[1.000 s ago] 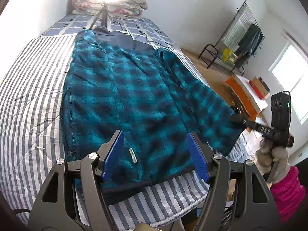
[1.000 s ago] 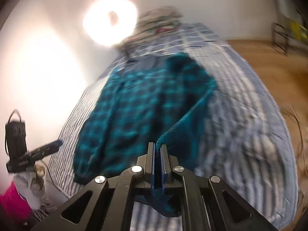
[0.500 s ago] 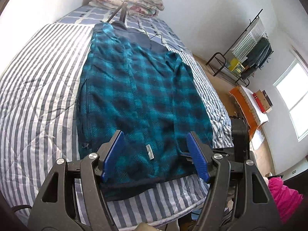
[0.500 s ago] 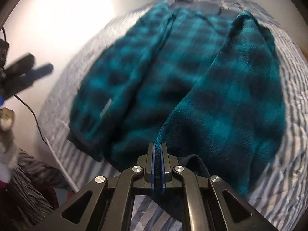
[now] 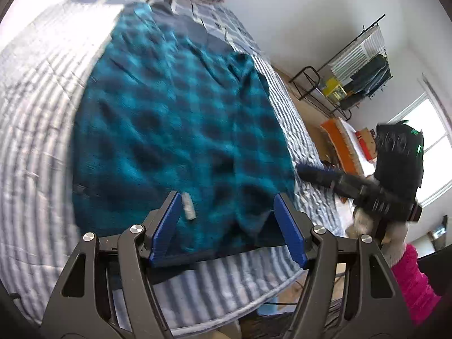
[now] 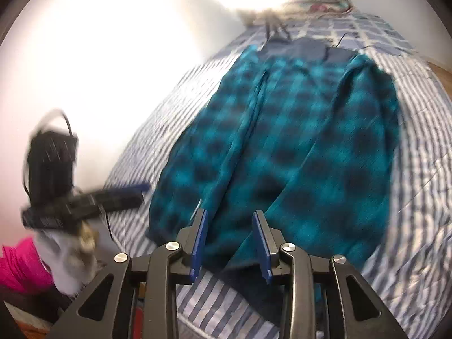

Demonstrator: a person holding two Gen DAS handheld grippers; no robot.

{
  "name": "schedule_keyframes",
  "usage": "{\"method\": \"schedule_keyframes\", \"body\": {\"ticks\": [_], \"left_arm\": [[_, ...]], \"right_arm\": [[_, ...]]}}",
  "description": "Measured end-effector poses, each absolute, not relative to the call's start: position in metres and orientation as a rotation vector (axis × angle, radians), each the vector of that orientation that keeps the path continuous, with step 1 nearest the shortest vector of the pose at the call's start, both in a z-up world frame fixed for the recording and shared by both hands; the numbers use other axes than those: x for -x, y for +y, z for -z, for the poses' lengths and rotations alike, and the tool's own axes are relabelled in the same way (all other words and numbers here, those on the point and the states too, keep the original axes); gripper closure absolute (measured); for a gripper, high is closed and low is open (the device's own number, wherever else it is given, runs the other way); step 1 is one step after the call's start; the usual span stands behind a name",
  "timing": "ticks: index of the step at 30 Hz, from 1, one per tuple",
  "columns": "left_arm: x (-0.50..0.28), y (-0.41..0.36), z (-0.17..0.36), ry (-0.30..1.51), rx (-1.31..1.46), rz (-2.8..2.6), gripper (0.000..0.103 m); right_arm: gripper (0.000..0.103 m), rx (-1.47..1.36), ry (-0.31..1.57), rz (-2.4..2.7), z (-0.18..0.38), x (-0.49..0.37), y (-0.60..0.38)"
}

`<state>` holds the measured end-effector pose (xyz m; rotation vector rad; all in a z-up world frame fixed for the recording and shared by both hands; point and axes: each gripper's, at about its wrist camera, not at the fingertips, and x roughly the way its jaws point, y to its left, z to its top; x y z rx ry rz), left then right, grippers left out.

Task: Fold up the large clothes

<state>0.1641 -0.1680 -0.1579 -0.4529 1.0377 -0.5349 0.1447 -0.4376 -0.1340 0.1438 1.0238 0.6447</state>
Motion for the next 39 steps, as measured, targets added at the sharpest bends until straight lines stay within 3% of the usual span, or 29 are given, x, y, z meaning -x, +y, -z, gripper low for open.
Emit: {"method": "schedule_keyframes", "body": {"ticks": [5,8,22,25,27,29,33,35,36,39], "left_arm": [[-0.173,-0.195,0.185,1.136,0.492,0.563,0.034],[-0.179,-0.210,0.198,1.181,0.495,0.565,0.034],[-0.201,-0.252,0.230,1.252,0.403,0.604,0.034],[-0.205,-0.255,0.233,1.260,0.423,0.629,0.047],[-0.208,-0.256,0.233,1.260,0.418,0.641,0.064],[-0.210,-0.258,0.235,1.267,0.418,0.654,0.092],[-0.210,-0.263,0.232,1.245,0.382,0.675,0.099],[-0.209,-0.265,0.229,1.232,0.365,0.683,0.101],[-0.209,-0.267,0.227,1.223,0.357,0.687,0.102],[-0.208,-0.268,0.220,1.201,0.351,0.694,0.102]], "right_arm": [[0.066,-0.160,0.975,-0.558,0.117,-0.177,-0.467],[0.057,-0.198,0.959,-0.518,0.115,-0.204,-0.484],[0.057,-0.392,0.983,-0.387,0.145,-0.363,-0.536],[0.057,-0.456,0.986,-0.361,0.156,-0.396,-0.543],[0.057,-0.496,0.992,-0.352,0.166,-0.419,-0.546],[0.057,-0.551,0.998,-0.337,0.176,-0.438,-0.549],[0.058,-0.638,1.011,-0.281,0.198,-0.471,-0.556],[0.078,-0.642,1.010,-0.277,0.202,-0.481,-0.555],[0.095,-0.632,1.005,-0.289,0.201,-0.486,-0.553],[0.101,-0.529,0.983,-0.295,0.185,-0.497,-0.540]]}}
